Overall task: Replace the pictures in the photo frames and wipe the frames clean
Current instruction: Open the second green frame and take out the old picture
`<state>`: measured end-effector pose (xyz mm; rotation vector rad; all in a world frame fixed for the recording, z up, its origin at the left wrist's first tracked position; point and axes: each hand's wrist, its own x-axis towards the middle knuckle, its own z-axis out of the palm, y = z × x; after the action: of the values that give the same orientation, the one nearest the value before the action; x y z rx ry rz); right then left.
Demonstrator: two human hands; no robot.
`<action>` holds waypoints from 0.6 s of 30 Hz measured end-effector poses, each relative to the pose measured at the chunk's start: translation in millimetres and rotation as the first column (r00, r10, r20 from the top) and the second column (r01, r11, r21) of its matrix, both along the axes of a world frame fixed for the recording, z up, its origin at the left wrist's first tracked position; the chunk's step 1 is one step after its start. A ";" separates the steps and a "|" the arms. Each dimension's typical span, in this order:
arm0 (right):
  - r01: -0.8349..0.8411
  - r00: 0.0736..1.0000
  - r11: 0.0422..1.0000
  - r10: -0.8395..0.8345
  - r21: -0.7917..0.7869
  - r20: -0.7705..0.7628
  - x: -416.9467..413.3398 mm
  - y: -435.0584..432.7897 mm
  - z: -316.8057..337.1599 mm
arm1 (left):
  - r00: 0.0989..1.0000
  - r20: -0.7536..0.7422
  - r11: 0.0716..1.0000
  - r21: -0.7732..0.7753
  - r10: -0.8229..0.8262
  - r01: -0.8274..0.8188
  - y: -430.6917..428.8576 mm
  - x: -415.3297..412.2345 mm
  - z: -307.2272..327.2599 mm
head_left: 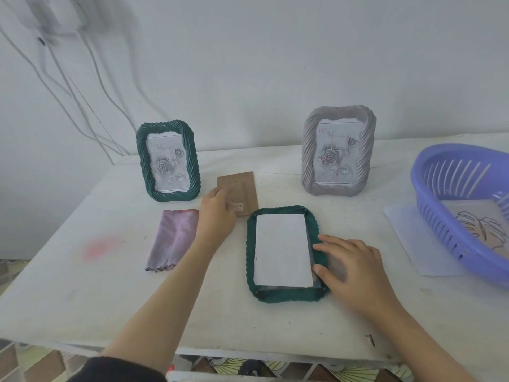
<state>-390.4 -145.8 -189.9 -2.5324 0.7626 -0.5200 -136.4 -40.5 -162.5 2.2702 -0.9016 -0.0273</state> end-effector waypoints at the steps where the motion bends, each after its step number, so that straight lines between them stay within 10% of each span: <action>1: 0.001 1.000 1.000 -0.001 0.010 0.010 0.7 0.7 0.6 | 0.997 -0.046 0.997 -0.036 -0.068 0.067 5.3 -10.2 3.2; 6: 0.009 0.994 1.000 -0.008 0.000 0.114 5.4 4.8 5.1 | 0.928 -0.118 0.935 -0.034 -0.354 0.352 42.2 -59.6 -2.1; 18: 0.039 0.998 0.998 -0.041 0.038 0.048 24.9 12.7 17.9 | 0.964 -0.030 0.940 0.218 -0.264 0.264 54.9 -89.3 -20.8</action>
<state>-365.5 -133.1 -172.1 -2.4651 0.7995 -0.5736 -225.7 14.4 -183.3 2.3310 -1.2526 -0.2590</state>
